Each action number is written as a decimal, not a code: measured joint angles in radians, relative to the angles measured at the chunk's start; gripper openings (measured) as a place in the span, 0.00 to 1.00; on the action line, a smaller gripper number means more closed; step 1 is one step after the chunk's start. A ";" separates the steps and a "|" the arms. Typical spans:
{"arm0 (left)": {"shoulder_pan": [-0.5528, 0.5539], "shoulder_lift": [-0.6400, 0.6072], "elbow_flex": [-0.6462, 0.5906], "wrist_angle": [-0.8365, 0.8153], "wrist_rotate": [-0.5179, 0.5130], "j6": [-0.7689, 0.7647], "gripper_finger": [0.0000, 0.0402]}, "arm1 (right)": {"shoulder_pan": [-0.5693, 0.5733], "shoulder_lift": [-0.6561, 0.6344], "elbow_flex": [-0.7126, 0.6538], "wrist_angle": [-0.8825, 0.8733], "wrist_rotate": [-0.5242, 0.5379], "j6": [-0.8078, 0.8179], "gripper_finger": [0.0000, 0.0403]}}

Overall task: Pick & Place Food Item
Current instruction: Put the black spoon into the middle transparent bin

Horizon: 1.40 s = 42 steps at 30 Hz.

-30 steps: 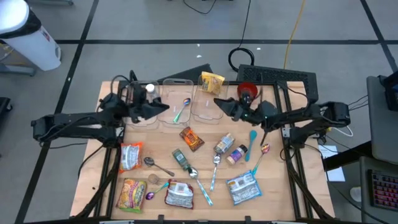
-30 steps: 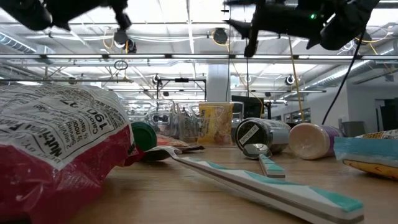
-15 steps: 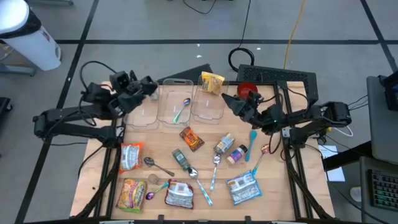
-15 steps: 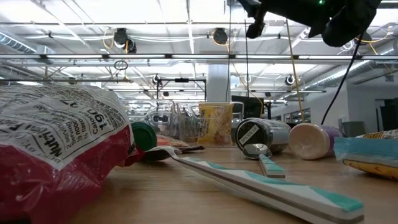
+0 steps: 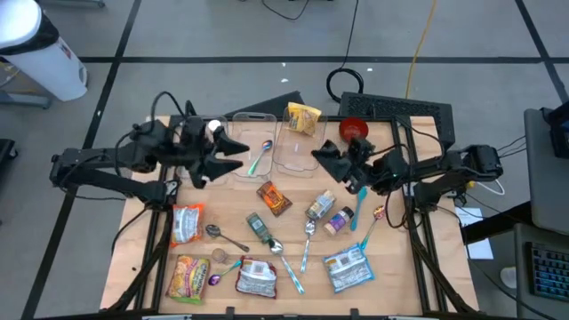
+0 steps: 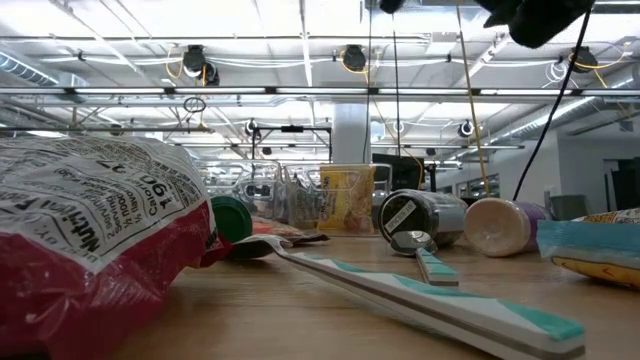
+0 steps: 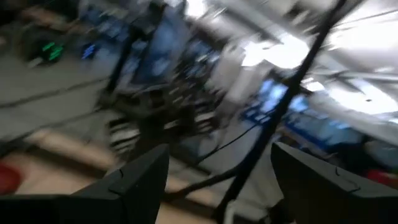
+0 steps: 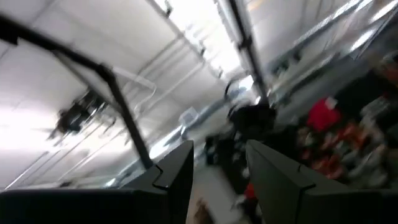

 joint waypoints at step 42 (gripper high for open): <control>-0.558 0.364 0.204 -1.047 -0.376 -0.885 0.71 | 0.222 -0.092 0.078 -0.904 -0.217 -0.256 0.35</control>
